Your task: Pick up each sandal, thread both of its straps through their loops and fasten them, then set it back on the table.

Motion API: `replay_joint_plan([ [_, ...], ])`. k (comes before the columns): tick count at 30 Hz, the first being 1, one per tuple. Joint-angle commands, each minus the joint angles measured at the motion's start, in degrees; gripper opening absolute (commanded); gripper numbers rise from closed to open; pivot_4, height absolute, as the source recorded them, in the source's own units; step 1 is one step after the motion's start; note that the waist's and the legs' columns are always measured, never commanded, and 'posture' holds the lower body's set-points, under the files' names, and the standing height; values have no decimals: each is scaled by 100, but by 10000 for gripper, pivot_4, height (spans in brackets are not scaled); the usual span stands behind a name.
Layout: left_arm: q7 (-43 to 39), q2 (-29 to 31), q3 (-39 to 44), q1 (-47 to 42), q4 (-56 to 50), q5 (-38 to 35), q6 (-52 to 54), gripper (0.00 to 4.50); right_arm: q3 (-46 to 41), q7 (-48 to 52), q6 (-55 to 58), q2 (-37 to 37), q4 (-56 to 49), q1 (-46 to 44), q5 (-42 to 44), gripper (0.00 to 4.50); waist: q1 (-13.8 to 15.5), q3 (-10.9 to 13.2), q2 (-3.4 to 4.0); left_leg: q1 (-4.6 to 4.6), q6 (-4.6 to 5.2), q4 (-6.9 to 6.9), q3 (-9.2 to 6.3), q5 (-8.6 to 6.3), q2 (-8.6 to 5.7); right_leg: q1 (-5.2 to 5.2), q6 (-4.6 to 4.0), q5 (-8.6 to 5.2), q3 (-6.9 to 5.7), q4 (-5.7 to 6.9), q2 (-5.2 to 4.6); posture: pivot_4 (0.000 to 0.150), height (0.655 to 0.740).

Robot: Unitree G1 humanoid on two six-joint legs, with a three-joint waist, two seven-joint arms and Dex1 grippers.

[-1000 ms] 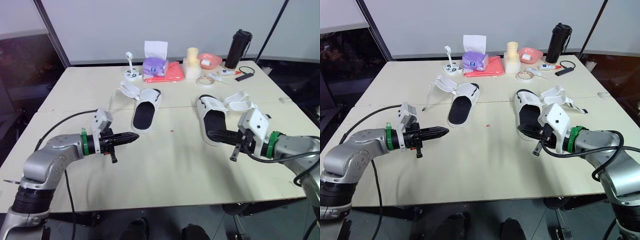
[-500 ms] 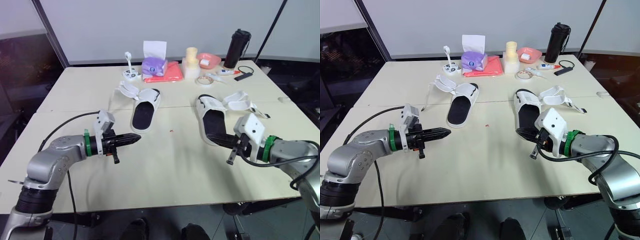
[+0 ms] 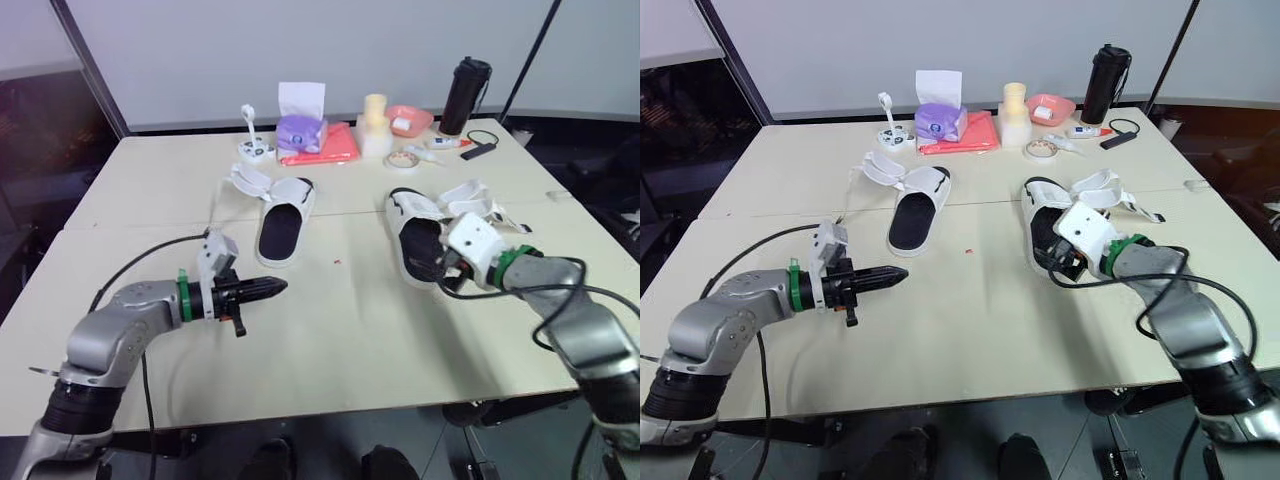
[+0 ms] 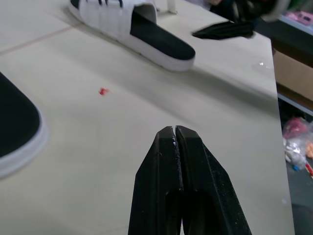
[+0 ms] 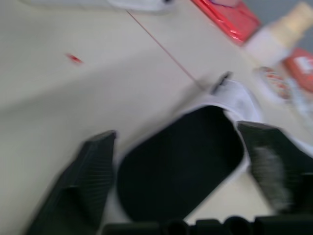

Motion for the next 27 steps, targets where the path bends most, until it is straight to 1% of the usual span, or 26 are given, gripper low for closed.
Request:
replay_joint_plan([
  [1,-17,-11,23,-35,-173,32,-139,0,411,-403,-562,184,852,-566,-858,44163,-3,0,0,0,-1,-1,-1,1,0,-2,0,0,0,1,1,1500,7344],
  [3,-2,-28,5,-23,-193,43,-148,0,660,-626,-890,289,1489,-903,-1302,44163,-4,0,0,0,-2,-1,0,1,-1,-4,0,0,0,5,2,1500,7344],
  [8,55,-53,18,69,-322,63,-131,0,1065,-1124,-1705,577,3073,-1712,-2064,44163,-5,1,1,-2,-5,-3,4,3,-4,-11,1,1,4,12,2,1500,7344],
  [11,112,-60,28,119,-396,77,-115,0,1290,-1580,-2152,865,4276,-2296,-2460,44163,-18,1,1,-2,-7,-5,3,4,-4,-12,1,2,5,16,2,1500,7344],
  [19,236,-60,31,234,-608,51,-42,0,1643,-2670,-3008,1668,7062,-3540,-3015,44163,-114,1,1,-2,-29,-15,1,18,-4,-19,-1,2,7,25,4,1500,7344],
  [21,243,-46,38,274,-607,67,-58,0,1686,-2927,-3110,1828,7529,-3735,-3105,44163,-154,1,1,-2,-33,-18,-2,21,-5,-19,-1,2,6,26,6,1500,7344],
  [25,265,-37,46,326,-589,96,-91,0,1697,-3257,-3248,1982,8013,-3943,-3193,44163,-172,1,2,-1,-37,-20,-4,23,-4,-24,-1,2,7,36,9,1500,7344],
  [26,280,-38,49,352,-610,96,-91,0,1692,-3319,-3264,2017,8095,-3976,-3204,41871,-170,1,2,-1,-37,-20,-3,23,-5,-26,-1,2,9,39,9,1500,7344],
  [27,293,-37,53,375,-631,95,-89,0,1683,-3358,-3290,2049,8150,-4003,-3202,38664,-170,1,2,-1,-36,-20,-4,23,-5,-26,-1,2,9,41,10,1500,7344],
])
